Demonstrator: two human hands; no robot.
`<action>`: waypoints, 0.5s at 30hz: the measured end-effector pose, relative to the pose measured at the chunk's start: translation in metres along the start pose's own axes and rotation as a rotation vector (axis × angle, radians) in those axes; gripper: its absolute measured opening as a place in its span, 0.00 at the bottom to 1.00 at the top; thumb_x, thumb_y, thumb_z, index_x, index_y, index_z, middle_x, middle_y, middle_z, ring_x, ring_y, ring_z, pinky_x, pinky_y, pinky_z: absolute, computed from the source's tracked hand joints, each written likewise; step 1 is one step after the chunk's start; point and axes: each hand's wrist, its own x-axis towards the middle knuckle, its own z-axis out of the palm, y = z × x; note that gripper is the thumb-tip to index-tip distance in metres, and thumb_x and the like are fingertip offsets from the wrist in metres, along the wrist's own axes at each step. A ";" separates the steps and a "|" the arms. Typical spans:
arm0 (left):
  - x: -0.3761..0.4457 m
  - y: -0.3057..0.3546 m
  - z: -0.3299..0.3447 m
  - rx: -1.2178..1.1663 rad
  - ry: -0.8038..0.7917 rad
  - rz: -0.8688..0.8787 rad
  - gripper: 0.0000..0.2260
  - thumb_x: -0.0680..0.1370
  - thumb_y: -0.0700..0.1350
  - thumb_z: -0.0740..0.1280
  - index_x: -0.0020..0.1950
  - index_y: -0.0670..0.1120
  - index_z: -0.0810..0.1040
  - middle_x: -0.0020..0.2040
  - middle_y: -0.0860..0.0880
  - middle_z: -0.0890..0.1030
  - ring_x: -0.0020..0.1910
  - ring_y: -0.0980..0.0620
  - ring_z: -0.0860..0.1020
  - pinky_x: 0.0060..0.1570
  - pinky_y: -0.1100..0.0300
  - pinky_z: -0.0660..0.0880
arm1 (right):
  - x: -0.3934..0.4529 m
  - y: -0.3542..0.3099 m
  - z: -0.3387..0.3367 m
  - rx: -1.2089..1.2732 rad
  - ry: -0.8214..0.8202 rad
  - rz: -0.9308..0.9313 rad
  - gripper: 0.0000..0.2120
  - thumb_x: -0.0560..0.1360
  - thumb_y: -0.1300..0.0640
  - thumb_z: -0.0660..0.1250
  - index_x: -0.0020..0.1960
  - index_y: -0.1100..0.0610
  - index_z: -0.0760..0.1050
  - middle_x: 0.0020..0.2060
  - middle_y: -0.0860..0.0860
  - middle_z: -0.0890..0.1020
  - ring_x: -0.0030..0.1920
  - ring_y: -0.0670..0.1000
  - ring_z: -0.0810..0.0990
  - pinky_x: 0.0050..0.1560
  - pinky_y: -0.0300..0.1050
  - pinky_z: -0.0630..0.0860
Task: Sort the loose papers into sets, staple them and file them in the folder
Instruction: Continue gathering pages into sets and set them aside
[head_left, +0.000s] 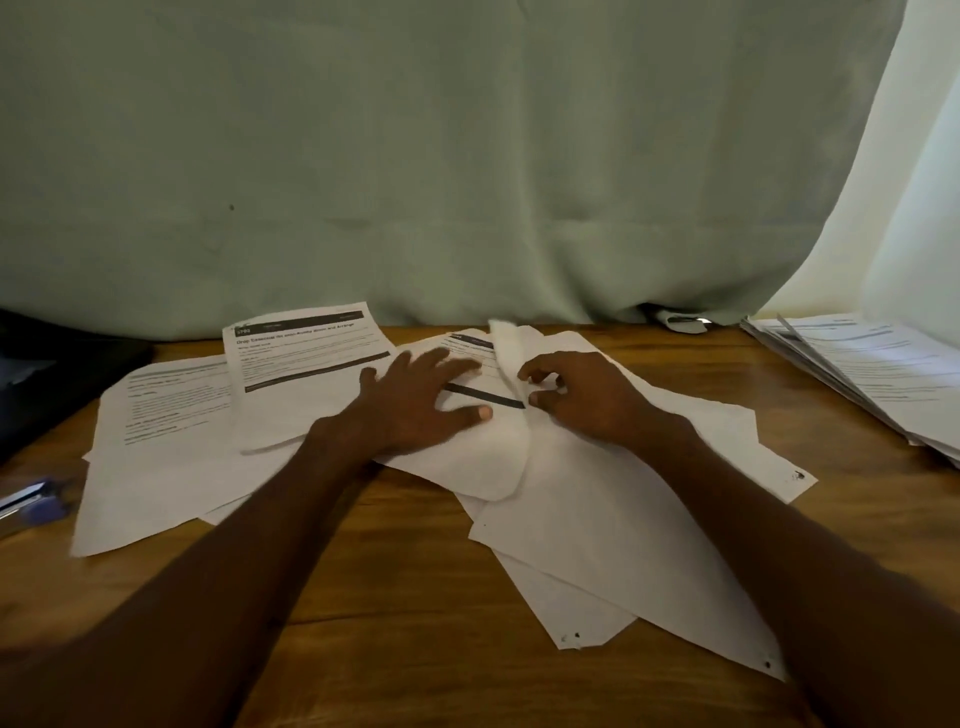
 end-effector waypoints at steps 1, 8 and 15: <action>0.000 -0.001 0.001 0.033 -0.075 -0.019 0.38 0.71 0.81 0.50 0.79 0.68 0.58 0.84 0.54 0.56 0.82 0.44 0.56 0.75 0.28 0.53 | 0.000 -0.001 -0.001 -0.013 0.014 0.018 0.15 0.78 0.52 0.73 0.64 0.46 0.80 0.59 0.45 0.83 0.53 0.44 0.77 0.58 0.43 0.76; 0.000 -0.017 -0.020 0.189 -0.119 -0.189 0.46 0.64 0.85 0.53 0.77 0.65 0.65 0.80 0.49 0.63 0.78 0.39 0.62 0.72 0.29 0.59 | -0.001 0.001 -0.007 -0.206 0.045 0.084 0.15 0.78 0.45 0.70 0.62 0.48 0.82 0.60 0.49 0.82 0.55 0.50 0.80 0.51 0.44 0.75; 0.002 -0.017 -0.004 -0.003 -0.126 -0.073 0.46 0.65 0.86 0.50 0.79 0.66 0.62 0.84 0.50 0.57 0.82 0.43 0.58 0.78 0.35 0.55 | 0.000 -0.001 0.003 -0.190 -0.097 -0.004 0.21 0.80 0.35 0.62 0.70 0.40 0.75 0.72 0.42 0.74 0.72 0.50 0.71 0.72 0.59 0.68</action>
